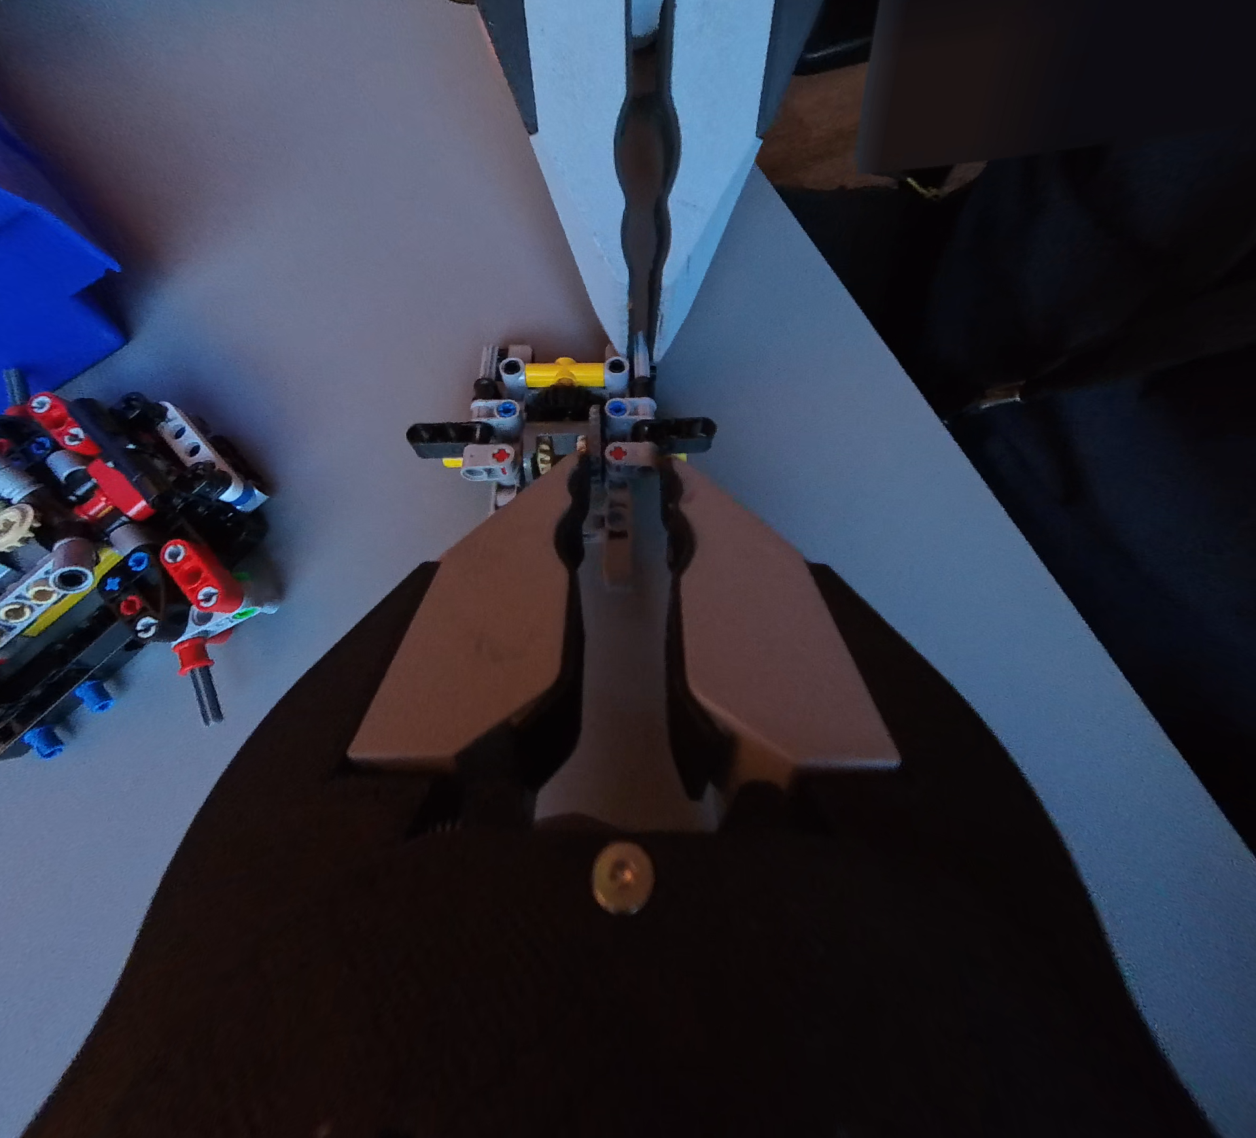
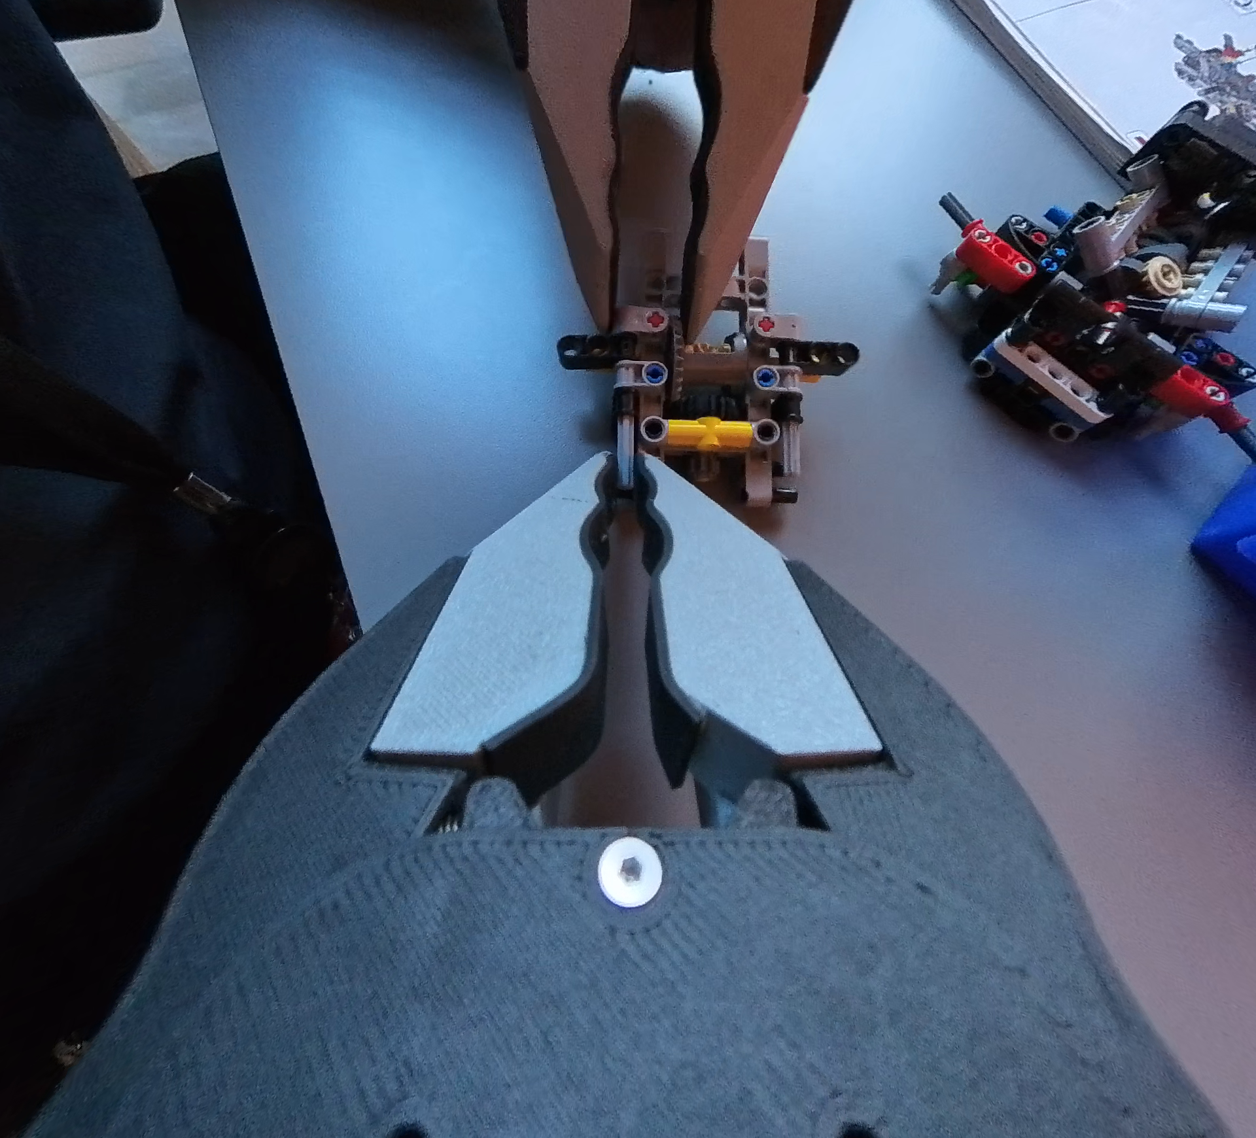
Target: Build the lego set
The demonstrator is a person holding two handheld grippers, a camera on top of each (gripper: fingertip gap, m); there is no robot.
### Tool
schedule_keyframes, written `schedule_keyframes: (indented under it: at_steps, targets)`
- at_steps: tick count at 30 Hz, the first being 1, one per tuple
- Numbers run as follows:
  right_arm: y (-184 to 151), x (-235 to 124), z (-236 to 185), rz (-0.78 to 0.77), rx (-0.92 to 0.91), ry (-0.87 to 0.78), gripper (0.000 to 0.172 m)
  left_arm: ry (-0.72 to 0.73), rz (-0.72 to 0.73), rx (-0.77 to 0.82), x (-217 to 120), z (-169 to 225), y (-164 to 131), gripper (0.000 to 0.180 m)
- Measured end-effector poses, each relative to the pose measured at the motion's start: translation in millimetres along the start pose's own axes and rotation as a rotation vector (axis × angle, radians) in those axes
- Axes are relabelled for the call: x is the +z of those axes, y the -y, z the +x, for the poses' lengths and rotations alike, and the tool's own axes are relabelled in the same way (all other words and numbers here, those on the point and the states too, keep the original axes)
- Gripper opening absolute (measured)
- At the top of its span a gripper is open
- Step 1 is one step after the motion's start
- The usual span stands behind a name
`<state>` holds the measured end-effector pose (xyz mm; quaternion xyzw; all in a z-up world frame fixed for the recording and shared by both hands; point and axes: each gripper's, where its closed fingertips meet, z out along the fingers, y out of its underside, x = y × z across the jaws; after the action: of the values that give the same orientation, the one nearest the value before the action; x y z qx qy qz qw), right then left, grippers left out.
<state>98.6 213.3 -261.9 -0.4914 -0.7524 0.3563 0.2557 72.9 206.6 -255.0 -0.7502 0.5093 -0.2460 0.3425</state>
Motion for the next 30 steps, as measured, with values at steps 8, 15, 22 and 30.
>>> schedule_keyframes:
  at_steps: [8, 15, 22, 30]
  targets:
    - [-2.6, -4.9, 1.9, 0.006, -0.037, -0.019, 0.005, 0.031, 0.021, -0.036, -0.1, 1.7, -1.6, 0.017]
    - [-3.8, -5.5, -0.3, 0.002, -0.060, -0.017, 0.001, 0.079, 0.054, -0.053, 1.5, 2.9, -0.3, 0.017]
    - [-4.3, -5.2, 0.4, -0.001, -0.069, -0.016, 0.001, 0.093, 0.039, -0.054, 0.5, 4.7, -1.2, 0.017]
    - [-5.5, -5.0, -1.5, -0.008, -0.092, -0.011, 0.001, 0.146, -0.003, -0.080, -24.0, -0.5, -7.4, 0.021]
